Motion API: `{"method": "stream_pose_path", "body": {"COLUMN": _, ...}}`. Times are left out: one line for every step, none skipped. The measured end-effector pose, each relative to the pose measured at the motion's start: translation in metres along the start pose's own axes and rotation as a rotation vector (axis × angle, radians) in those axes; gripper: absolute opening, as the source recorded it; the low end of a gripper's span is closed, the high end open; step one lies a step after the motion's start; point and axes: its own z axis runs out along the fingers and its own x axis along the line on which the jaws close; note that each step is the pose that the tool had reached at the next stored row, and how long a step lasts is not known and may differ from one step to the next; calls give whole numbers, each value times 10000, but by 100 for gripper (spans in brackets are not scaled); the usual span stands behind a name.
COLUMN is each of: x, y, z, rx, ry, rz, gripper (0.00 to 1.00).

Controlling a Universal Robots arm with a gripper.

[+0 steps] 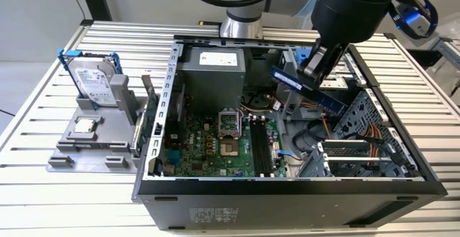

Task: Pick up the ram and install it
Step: 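Insert the ram into the slot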

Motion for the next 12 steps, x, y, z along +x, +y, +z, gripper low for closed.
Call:
{"method": "stream_pose_path", "body": {"x": 0, "y": 0, "z": 0, "rx": 5, "ry": -3, "rz": 117, "gripper": 0}}
{"method": "stream_pose_path", "body": {"x": 0, "y": 0, "z": 0, "rx": 11, "ry": -5, "rz": 232, "gripper": 0}}
{"method": "stream_pose_path", "body": {"x": 0, "y": 0, "z": 0, "rx": 16, "ry": -8, "rz": 352, "gripper": 0}}
{"method": "stream_pose_path", "body": {"x": 0, "y": 0, "z": 0, "rx": 22, "ry": -10, "rz": 467, "gripper": 0}}
{"method": "stream_pose_path", "body": {"x": 0, "y": 0, "z": 0, "rx": 27, "ry": -13, "rz": 586, "gripper": 0}}
{"method": "stream_pose_path", "body": {"x": 0, "y": 0, "z": 0, "rx": 32, "ry": -16, "rz": 693, "gripper": 0}}
{"method": "stream_pose_path", "body": {"x": 0, "y": 0, "z": 0, "rx": 38, "ry": -18, "rz": 812, "gripper": 0}}
{"method": "stream_pose_path", "body": {"x": 0, "y": 0, "z": 0, "rx": 44, "ry": -20, "rz": 927, "gripper": 0}}
{"method": "stream_pose_path", "body": {"x": 0, "y": 0, "z": 0, "rx": 50, "ry": -23, "rz": 1049, "gripper": 0}}
{"method": "stream_pose_path", "body": {"x": 0, "y": 0, "z": 0, "rx": 55, "ry": -26, "rz": 1181, "gripper": 0}}
{"method": "stream_pose_path", "body": {"x": 0, "y": 0, "z": 0, "rx": 61, "ry": -29, "rz": 1297, "gripper": 0}}
{"method": "stream_pose_path", "body": {"x": 0, "y": 0, "z": 0, "rx": 67, "ry": -31, "rz": 1418, "gripper": 0}}
